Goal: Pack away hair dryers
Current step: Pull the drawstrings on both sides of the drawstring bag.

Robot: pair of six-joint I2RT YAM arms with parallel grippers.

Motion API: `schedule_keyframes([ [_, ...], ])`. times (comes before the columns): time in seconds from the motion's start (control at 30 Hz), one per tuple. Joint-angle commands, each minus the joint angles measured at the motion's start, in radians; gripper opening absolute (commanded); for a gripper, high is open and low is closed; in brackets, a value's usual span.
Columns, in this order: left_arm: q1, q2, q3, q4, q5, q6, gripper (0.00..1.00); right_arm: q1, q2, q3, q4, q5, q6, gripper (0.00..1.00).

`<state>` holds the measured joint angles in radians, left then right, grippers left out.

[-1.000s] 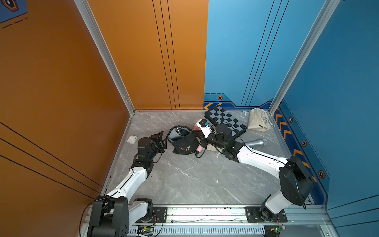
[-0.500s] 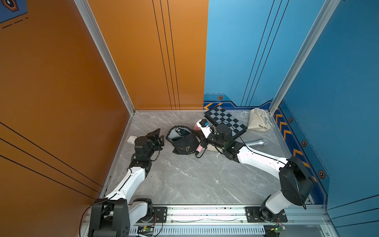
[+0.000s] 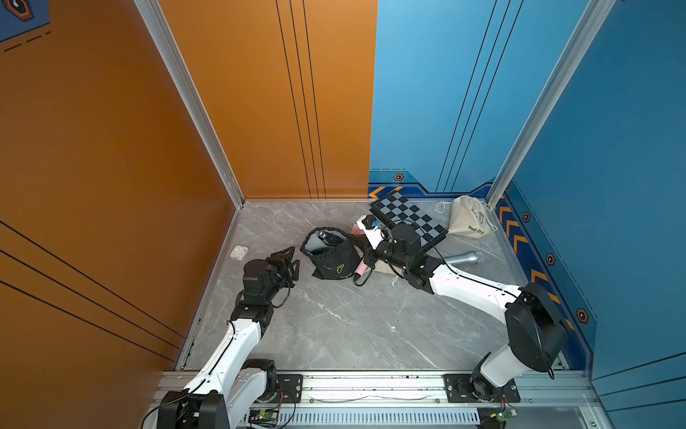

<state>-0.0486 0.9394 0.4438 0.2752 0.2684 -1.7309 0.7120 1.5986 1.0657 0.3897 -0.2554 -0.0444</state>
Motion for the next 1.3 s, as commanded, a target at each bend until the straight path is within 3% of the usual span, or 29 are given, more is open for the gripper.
schedule_keyframes([
  [0.0,-0.012,-0.007,0.083,-0.162,0.04,0.257,0.52,-0.005,-0.023,-0.002,0.035,0.015,0.023,0.0],
  [0.17,-0.006,0.002,0.145,-0.292,0.027,0.495,0.4,-0.005,-0.025,-0.001,0.038,0.011,0.027,0.0],
  [0.43,-0.004,0.065,0.211,-0.342,0.07,0.719,0.38,-0.039,-0.03,-0.004,0.038,0.007,0.029,0.0],
  [1.27,-0.051,0.257,0.295,-0.214,0.034,0.886,0.4,-0.028,-0.043,-0.008,0.04,-0.008,0.034,0.0],
])
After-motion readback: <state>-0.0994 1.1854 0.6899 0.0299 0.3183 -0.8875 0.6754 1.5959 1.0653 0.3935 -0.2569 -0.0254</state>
